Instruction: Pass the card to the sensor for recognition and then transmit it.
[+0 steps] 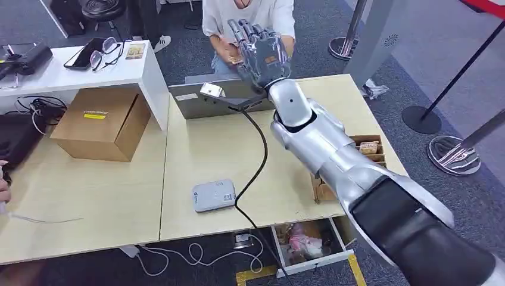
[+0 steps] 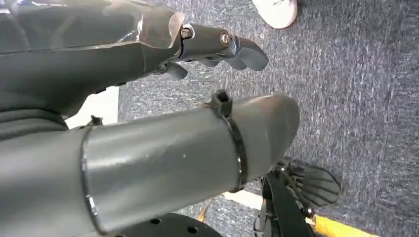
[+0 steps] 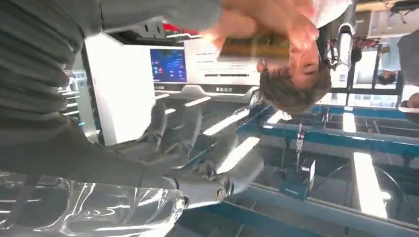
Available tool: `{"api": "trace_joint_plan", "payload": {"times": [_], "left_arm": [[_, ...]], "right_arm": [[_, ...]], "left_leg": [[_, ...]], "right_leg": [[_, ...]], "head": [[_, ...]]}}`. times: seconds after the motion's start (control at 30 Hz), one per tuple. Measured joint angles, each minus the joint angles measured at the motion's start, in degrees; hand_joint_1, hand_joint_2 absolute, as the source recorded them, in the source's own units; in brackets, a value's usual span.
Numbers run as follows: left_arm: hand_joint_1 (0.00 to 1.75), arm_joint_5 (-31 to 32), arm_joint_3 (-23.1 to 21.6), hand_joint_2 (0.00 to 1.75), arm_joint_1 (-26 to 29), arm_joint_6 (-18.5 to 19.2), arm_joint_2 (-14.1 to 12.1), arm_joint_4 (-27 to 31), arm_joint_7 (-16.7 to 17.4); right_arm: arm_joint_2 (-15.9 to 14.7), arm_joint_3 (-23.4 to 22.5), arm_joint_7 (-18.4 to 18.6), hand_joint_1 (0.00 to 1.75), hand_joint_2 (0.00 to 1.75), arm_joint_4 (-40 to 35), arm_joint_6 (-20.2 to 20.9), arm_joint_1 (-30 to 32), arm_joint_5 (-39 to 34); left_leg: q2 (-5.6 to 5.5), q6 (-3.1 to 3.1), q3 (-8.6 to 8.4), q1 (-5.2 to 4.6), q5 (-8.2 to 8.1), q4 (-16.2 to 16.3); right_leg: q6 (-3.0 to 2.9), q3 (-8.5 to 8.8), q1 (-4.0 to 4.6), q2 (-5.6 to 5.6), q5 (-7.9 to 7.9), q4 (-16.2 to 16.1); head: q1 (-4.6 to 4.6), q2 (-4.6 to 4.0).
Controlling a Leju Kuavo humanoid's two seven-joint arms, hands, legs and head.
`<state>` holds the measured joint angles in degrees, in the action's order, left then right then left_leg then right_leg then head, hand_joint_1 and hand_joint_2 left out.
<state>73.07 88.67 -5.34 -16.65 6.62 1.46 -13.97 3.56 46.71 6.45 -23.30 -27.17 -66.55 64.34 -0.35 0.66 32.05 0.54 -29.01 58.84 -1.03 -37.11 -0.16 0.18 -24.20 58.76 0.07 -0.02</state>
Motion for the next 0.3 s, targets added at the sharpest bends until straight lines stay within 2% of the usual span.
{"api": "trace_joint_plan", "payload": {"times": [0.13, 0.23, 0.3], "left_arm": [[0.00, -0.24, -0.02, 0.00, -0.10, 0.15, 0.15, 0.00, 0.00], [0.00, -0.59, -0.02, 0.00, -0.21, 0.11, 0.39, 0.02, 0.15], [0.00, -0.94, 0.00, 0.00, -0.27, 0.09, 0.52, 0.02, 0.28]], "right_arm": [[0.09, -1.46, -3.92, 0.00, 0.00, -0.19, -2.33, 0.21, -4.53], [0.39, -4.63, -9.99, 0.00, 0.00, -1.61, -4.09, 1.55, -11.80], [0.78, -7.01, -15.26, 0.00, 0.00, -3.42, -3.44, 3.05, -17.81]], "left_leg": [[0.00, 0.00, 0.00, 0.00, 0.00, 0.00], [0.00, 0.00, 0.00, 0.00, 0.00, 0.00], [0.00, 0.00, 0.00, 0.01, 0.00, 0.00]], "right_leg": [[0.00, 0.00, 0.00, 0.00, 0.00, 0.00], [0.00, 0.00, 0.00, 0.00, 0.00, 0.00], [0.00, 0.00, 0.00, 0.00, 0.00, 0.00]], "head": [[0.00, 0.00], [0.02, 0.00], [0.00, 0.00]]}}
